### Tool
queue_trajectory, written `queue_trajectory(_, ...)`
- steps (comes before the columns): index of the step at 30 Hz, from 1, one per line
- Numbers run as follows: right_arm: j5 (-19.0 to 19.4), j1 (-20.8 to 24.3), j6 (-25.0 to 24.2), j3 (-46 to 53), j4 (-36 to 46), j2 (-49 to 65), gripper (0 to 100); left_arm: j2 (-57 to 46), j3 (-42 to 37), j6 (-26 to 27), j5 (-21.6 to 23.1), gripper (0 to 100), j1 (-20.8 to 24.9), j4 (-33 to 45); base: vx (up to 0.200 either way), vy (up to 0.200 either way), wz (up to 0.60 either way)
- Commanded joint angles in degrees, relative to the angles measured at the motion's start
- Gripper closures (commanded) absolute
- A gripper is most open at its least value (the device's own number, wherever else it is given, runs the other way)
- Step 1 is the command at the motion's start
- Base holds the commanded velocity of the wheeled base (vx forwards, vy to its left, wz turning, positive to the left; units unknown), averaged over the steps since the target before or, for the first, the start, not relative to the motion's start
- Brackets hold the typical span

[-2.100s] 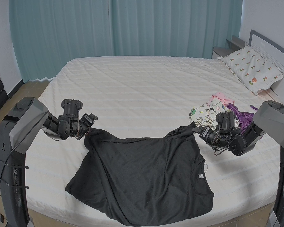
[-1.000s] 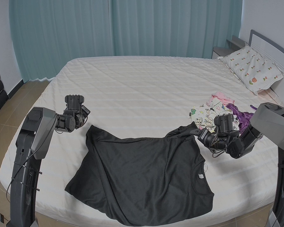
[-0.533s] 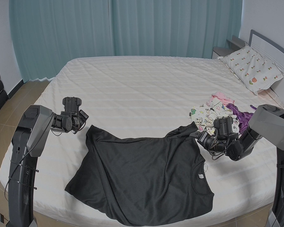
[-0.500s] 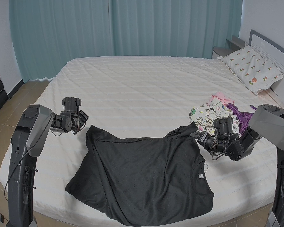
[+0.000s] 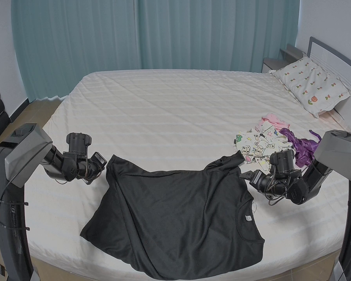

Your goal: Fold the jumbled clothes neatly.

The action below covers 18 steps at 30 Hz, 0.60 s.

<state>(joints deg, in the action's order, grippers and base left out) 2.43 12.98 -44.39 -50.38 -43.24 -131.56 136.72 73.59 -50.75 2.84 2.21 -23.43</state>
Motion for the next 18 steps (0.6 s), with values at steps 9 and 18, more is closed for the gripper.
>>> queue_trajectory(9, 3.6, 0.4, 3.0, 33.3, -17.8, 10.9, 0, -20.1, -44.2, 0.3, 4.4, 100, 2.9, -21.0, -0.2, 0.0, 0.0)
queue_trajectory(18, 3.8, 1.0, 2.7, 35.0, -18.7, 10.6, 0, -17.2, -48.5, 2.2, 4.7, 100, 2.7, -23.8, -0.133, 0.0, 0.0)
